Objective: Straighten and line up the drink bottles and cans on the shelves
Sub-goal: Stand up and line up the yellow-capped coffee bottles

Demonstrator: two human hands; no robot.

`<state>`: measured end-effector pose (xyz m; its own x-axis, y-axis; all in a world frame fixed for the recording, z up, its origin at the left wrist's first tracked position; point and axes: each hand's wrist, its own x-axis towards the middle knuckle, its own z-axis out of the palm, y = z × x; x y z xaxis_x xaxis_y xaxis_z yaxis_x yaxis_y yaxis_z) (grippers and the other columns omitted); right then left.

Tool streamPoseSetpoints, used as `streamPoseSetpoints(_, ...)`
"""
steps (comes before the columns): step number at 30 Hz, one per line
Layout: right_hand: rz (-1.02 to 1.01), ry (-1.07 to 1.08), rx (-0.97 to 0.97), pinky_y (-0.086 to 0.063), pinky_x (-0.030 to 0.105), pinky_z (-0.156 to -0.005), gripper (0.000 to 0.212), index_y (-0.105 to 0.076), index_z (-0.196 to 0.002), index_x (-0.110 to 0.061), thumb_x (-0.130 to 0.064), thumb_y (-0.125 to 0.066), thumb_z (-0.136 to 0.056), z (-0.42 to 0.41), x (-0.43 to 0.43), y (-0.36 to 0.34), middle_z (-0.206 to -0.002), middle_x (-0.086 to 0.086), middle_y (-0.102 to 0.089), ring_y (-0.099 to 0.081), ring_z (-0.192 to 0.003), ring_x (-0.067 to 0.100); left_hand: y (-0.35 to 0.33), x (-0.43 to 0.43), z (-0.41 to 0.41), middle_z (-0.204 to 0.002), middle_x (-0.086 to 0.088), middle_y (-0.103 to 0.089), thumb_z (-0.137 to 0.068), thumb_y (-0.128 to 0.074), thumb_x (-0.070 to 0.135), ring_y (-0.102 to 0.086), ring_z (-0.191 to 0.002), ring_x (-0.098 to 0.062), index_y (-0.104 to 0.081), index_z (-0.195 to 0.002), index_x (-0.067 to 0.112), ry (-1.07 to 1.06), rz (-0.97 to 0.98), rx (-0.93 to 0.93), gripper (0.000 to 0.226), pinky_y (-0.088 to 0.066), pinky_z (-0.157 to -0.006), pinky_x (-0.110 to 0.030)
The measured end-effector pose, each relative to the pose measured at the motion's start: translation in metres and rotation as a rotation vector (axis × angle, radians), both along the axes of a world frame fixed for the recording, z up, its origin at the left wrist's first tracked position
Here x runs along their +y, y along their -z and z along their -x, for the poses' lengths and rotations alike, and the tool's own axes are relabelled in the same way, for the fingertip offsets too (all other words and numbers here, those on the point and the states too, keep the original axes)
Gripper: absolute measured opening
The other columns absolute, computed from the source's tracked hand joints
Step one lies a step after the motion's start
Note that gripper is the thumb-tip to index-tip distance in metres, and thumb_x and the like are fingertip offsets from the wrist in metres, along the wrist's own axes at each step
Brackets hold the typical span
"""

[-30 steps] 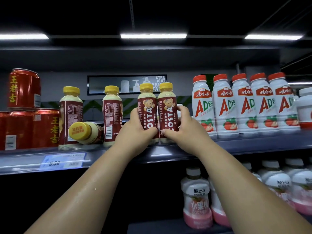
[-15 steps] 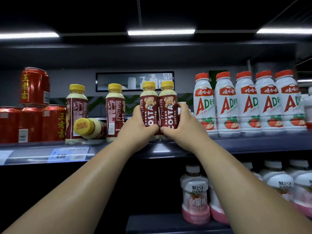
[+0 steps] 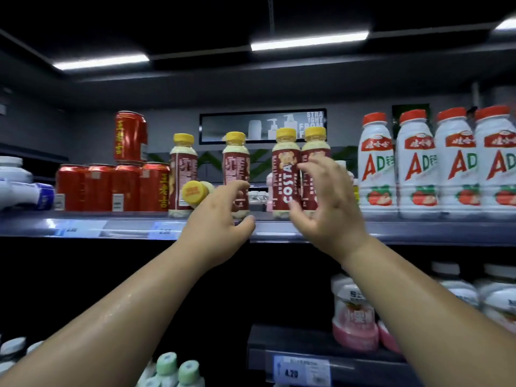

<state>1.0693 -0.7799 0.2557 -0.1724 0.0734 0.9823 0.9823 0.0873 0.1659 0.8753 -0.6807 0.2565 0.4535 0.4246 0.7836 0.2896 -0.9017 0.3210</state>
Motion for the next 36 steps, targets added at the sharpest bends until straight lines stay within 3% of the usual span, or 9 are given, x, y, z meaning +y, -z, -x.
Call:
streamPoseSetpoints(4,0.224,-0.048,-0.018,-0.042,0.039,-0.101,0.054,-0.055,-0.130,-0.007,-0.029,-0.061,-0.081,0.049,0.029,0.000,-0.128,0.012,-0.054,-0.051,-0.116,0.028,0.006,0.013,0.024,-0.113,0.010,-0.060,-0.085,-0.068,0.025,-0.059,-0.104,-0.010,-0.056,-0.127,0.026,0.023,-0.047,-0.051,0.044,-0.051,-0.092,-0.035)
streamPoseSetpoints(9,0.371,-0.064,0.276,-0.034,0.031,-0.107,0.068,-0.038,-0.146,-0.018,-0.021,-0.067,-0.085,0.081,0.064,-0.013,-0.139,0.003,-0.041,-0.040,-0.128,0.019,0.017,0.038,0.050,-0.086,0.011,-0.066,-0.084,-0.066,0.022,-0.061,-0.083,-0.008,-0.069,-0.088,0.024,-0.007,-0.156,-0.171,0.005,-0.053,-0.077,-0.036)
streamPoseSetpoints(12,0.430,-0.012,0.412,-0.034,0.031,-0.106,0.078,-0.024,-0.151,-0.024,-0.025,-0.068,-0.086,0.089,0.080,-0.022,-0.142,0.003,-0.034,-0.039,-0.128,0.020,0.015,0.058,0.061,-0.080,0.008,-0.061,-0.083,-0.071,0.019,-0.058,-0.079,-0.014,-0.062,-0.080,0.019,-0.051,-0.164,-0.255,0.010,-0.051,-0.072,-0.039)
streamPoseSetpoints(16,0.510,0.124,0.526,-0.044,0.043,-0.100,0.097,0.003,-0.155,-0.035,-0.038,-0.065,-0.087,0.095,0.095,-0.028,-0.145,0.006,-0.034,-0.046,-0.123,0.030,0.005,0.081,0.063,-0.093,0.008,-0.053,-0.077,-0.078,0.017,-0.053,-0.084,-0.006,-0.050,-0.098,0.024,-0.025,-0.066,-0.321,0.035,-0.042,-0.067,-0.018)
streamPoseSetpoints(20,0.538,0.227,0.574,-0.048,0.048,-0.095,0.103,0.019,-0.152,-0.038,-0.047,-0.060,-0.087,0.095,0.099,-0.026,-0.136,0.010,-0.050,-0.051,-0.115,0.033,0.000,0.089,0.054,-0.108,0.011,-0.055,-0.079,-0.079,0.020,-0.052,-0.098,-0.009,-0.054,-0.116,0.027,0.073,-0.108,-0.247,0.045,-0.044,-0.085,-0.025)
streamPoseSetpoints(28,0.464,0.184,0.561,-0.049,0.046,-0.094,0.103,0.016,-0.153,-0.039,-0.048,-0.064,-0.088,0.088,0.100,-0.022,-0.140,0.006,-0.050,-0.056,-0.114,0.028,-0.029,0.082,0.044,-0.110,0.014,-0.053,-0.092,-0.064,0.020,-0.051,-0.105,-0.012,-0.053,-0.126,0.026,0.150,-0.186,-0.325,0.037,-0.042,-0.090,-0.028)
streamPoseSetpoints(32,0.425,0.131,0.540,-0.051,0.044,-0.092,0.103,0.013,-0.153,-0.040,-0.048,-0.065,-0.088,0.088,0.098,-0.021,-0.140,0.001,-0.051,-0.056,-0.113,0.024,-0.064,0.064,0.033,-0.112,0.010,-0.051,-0.099,-0.054,0.032,-0.052,-0.105,-0.010,-0.042,-0.141,0.025,0.223,-0.086,-0.462,0.045,-0.045,-0.093,-0.030)
streamPoseSetpoints(36,0.442,0.095,0.548,-0.051,0.042,-0.091,0.102,0.016,-0.153,-0.042,-0.048,-0.064,-0.089,0.087,0.095,-0.019,-0.138,0.000,-0.051,-0.057,-0.110,0.022,-0.074,0.058,0.012,-0.099,0.010,-0.064,-0.102,-0.047,0.038,-0.061,-0.093,-0.007,-0.043,-0.138,0.026,0.285,0.058,-0.482,0.038,-0.050,-0.078,-0.029)
